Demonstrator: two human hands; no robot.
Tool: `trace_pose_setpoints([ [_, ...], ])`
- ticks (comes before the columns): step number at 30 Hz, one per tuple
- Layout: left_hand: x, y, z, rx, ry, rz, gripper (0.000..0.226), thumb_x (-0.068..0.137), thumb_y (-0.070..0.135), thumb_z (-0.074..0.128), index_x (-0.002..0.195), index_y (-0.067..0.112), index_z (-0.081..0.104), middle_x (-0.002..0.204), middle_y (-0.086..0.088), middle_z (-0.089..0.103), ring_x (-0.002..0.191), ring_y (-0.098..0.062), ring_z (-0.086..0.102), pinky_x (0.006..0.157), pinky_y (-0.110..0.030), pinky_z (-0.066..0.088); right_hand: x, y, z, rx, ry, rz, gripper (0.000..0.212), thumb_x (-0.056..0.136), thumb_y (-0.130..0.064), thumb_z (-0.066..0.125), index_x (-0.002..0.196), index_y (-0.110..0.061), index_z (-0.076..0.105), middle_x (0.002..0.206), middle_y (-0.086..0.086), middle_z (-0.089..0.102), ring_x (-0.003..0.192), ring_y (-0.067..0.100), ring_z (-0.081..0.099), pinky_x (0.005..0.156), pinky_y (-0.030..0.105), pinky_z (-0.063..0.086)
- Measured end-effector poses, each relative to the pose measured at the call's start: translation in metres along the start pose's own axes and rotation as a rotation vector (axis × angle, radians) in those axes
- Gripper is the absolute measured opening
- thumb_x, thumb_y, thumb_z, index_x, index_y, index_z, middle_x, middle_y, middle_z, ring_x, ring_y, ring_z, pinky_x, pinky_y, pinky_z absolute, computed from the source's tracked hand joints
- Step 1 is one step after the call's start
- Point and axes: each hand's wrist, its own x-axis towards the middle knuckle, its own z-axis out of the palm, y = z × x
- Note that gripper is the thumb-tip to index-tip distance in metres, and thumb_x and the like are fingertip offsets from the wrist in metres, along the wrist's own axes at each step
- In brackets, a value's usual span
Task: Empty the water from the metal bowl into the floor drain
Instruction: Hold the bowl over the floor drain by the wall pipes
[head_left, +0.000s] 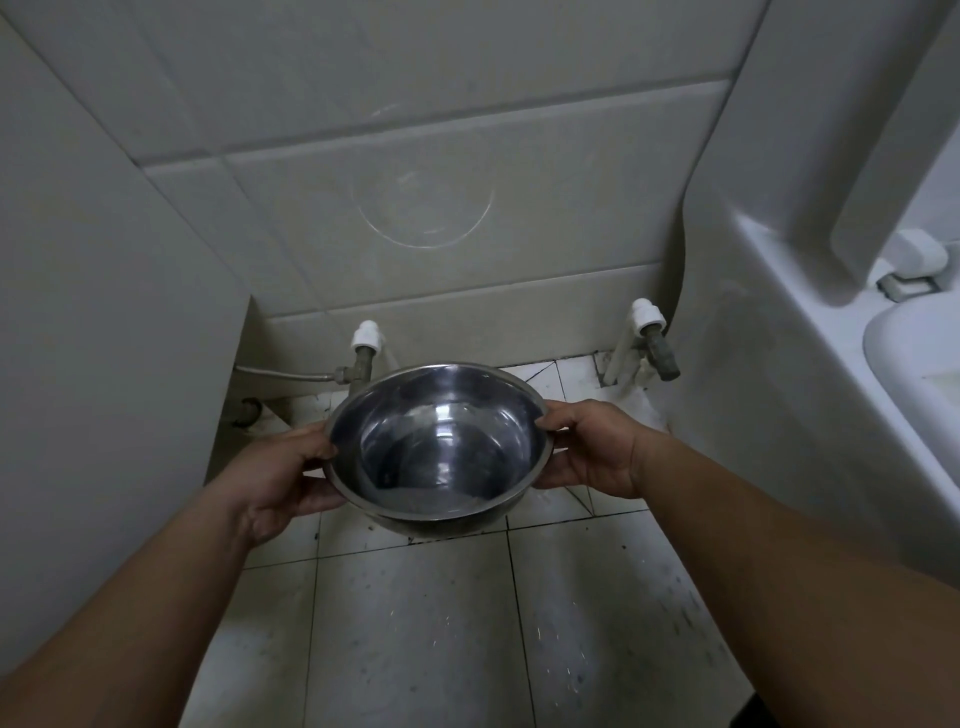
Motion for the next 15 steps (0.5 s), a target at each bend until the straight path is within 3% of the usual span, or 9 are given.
trace_pose_setpoints([
  [7,0.0026,0.0047,0.0012,-0.017,-0.016,-0.005,0.037,0.092,0.004,0.054,0.114,0.02,0.079,0.112,-0.017,0.066,0.086,-0.029,0.072,0.062,-0.037,0.063,0.0037,0.0018,-0.002,0.029,0.029,0.004,0.039,0.099,-0.009,0.047,0.133,-0.008,0.066,0.115,0.02,0.061,0.09,0.04,0.072,0.085,0.053,0.062],
  [15,0.0019,0.0084,0.0006,-0.065,-0.046,-0.016,0.035,0.095,0.007,0.052,0.118,0.018,0.076,0.12,-0.017,0.063,0.071,-0.027,0.078,0.061,-0.04,0.065,0.0099,0.0032,-0.0054,0.06,0.024,0.006,0.038,0.096,-0.01,0.051,0.13,-0.009,0.068,0.112,0.02,0.063,0.088,0.041,0.074,0.077,0.049,0.065],
])
